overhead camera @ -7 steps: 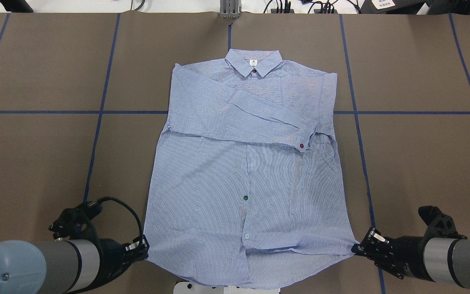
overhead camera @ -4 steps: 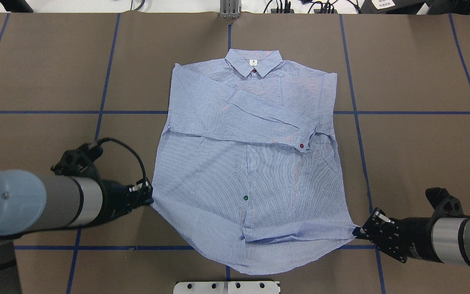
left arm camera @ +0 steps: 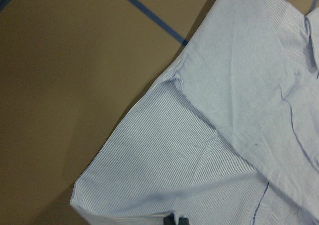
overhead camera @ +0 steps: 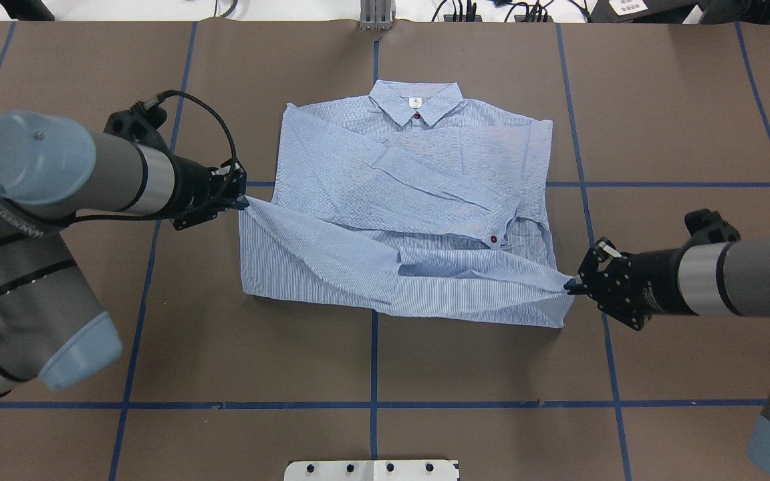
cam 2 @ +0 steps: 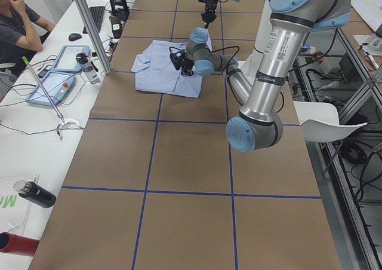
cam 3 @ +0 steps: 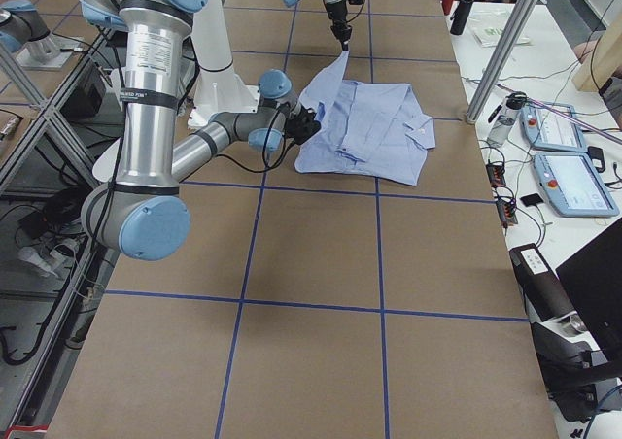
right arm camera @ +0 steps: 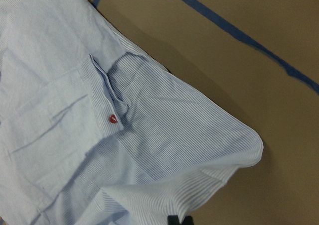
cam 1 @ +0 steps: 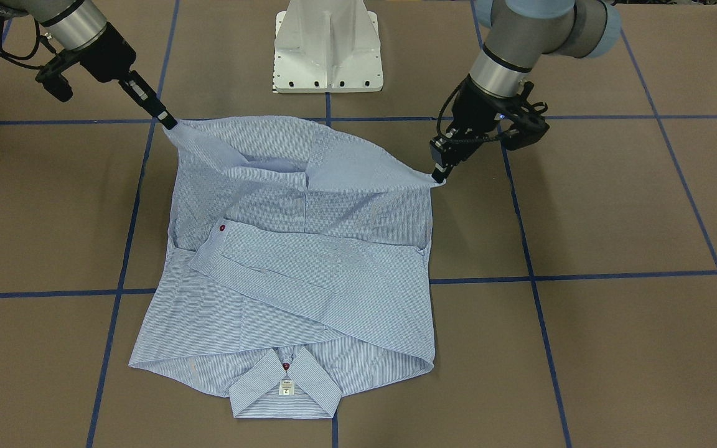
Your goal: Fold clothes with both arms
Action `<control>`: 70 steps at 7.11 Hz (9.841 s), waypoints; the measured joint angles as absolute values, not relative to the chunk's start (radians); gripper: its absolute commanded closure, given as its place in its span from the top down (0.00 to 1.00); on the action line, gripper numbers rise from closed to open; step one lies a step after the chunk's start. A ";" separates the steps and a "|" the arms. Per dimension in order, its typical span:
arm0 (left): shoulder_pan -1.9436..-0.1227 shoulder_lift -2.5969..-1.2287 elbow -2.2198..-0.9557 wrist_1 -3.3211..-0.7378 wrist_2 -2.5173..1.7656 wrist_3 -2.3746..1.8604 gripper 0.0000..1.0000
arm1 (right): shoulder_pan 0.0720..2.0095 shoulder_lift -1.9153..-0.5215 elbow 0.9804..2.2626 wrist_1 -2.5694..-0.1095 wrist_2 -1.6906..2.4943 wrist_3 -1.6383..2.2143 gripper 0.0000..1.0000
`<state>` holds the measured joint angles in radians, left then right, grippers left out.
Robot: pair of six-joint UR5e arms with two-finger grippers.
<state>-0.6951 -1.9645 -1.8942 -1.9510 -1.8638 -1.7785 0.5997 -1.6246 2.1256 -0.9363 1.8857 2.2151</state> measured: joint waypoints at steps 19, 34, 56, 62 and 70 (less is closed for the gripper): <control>-0.865 -2.398 -1.032 -2.448 -1.823 -1.759 0.73 | 0.935 -1.042 1.438 -1.120 2.012 1.786 0.87; -0.877 -2.304 -1.200 -2.404 -1.835 -1.746 0.73 | 0.558 -1.381 1.763 -1.106 1.714 2.044 0.00; -0.414 -2.040 -1.679 -2.001 -1.646 -1.971 0.33 | 0.694 -1.281 1.867 -1.171 2.045 1.903 1.00; -0.459 -2.048 -1.673 -2.003 -1.602 -1.884 0.00 | 0.693 -1.262 1.849 -1.172 2.045 1.908 1.00; -0.784 -2.439 -0.983 -2.358 -1.643 -1.566 0.79 | 0.585 -1.194 1.844 -1.174 1.885 1.902 1.00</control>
<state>-0.7841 -2.4390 -0.9832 -2.3585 -1.6432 -1.5662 0.5846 -1.1937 1.8442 -1.1744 1.8848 1.9024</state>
